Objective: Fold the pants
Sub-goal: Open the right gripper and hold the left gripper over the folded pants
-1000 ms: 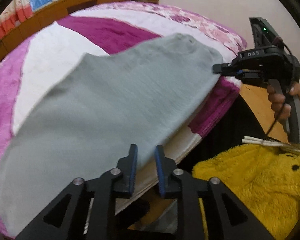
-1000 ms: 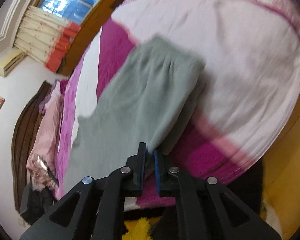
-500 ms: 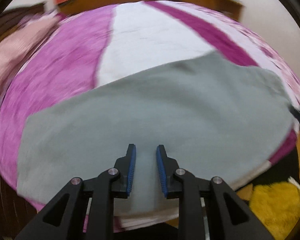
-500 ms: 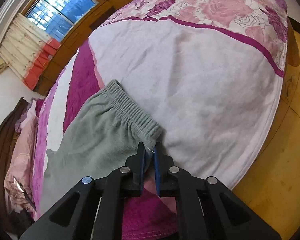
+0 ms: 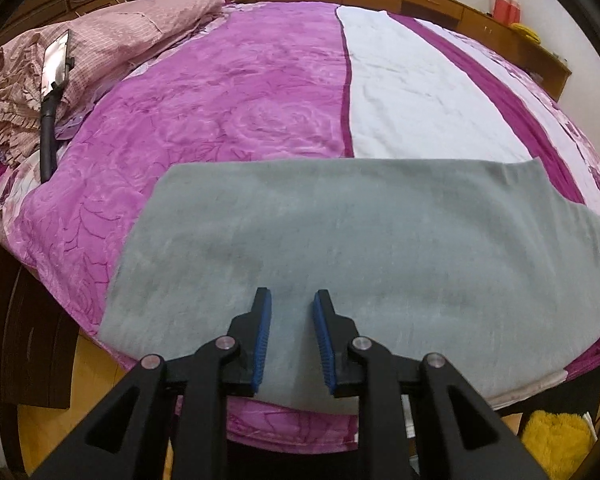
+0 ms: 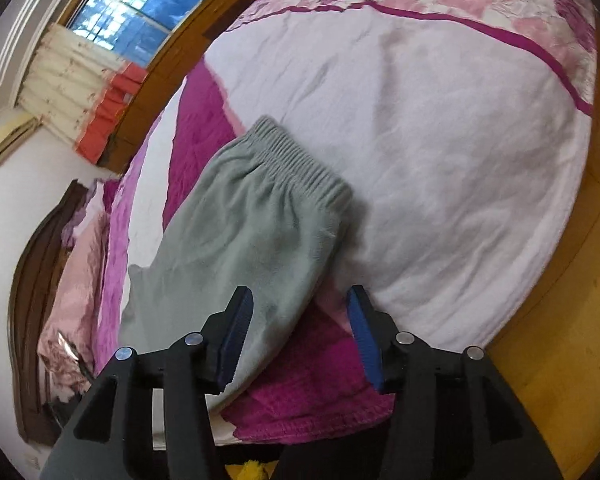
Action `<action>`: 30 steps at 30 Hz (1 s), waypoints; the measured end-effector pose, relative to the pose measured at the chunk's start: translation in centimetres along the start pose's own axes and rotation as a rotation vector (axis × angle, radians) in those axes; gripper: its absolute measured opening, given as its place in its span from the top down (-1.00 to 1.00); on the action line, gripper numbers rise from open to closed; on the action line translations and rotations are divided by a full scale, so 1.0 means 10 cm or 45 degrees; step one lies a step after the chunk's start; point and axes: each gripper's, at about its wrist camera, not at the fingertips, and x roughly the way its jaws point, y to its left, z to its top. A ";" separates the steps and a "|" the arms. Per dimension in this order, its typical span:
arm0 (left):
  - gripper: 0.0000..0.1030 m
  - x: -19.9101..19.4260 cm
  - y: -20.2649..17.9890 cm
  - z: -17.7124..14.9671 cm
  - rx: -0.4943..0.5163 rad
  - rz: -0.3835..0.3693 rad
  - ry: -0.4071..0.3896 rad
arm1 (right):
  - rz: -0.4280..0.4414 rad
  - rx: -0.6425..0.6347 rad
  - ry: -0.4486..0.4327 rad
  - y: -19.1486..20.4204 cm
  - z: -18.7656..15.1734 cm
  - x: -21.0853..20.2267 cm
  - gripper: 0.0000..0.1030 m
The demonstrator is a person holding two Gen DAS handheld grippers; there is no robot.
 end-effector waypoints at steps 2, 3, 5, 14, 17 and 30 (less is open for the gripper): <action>0.49 0.02 -0.01 0.01 0.001 0.008 0.001 | 0.000 -0.044 -0.020 0.06 0.02 0.04 0.14; 0.49 0.03 -0.01 0.01 0.003 0.013 0.002 | 0.003 -0.049 -0.026 0.09 0.04 0.07 0.14; 0.49 0.04 -0.03 0.02 0.007 0.022 0.003 | -0.007 -0.050 -0.039 0.13 0.06 0.12 0.14; 0.48 0.08 -0.01 0.03 -0.007 0.010 0.000 | 0.059 -0.073 -0.018 0.22 -0.03 0.01 0.14; 0.48 0.08 0.00 0.02 -0.004 0.012 -0.004 | 0.175 -0.022 0.116 0.23 -0.17 0.13 0.14; 0.46 0.09 0.01 0.02 -0.012 0.006 -0.002 | 0.151 0.069 -0.172 0.21 0.22 0.33 0.17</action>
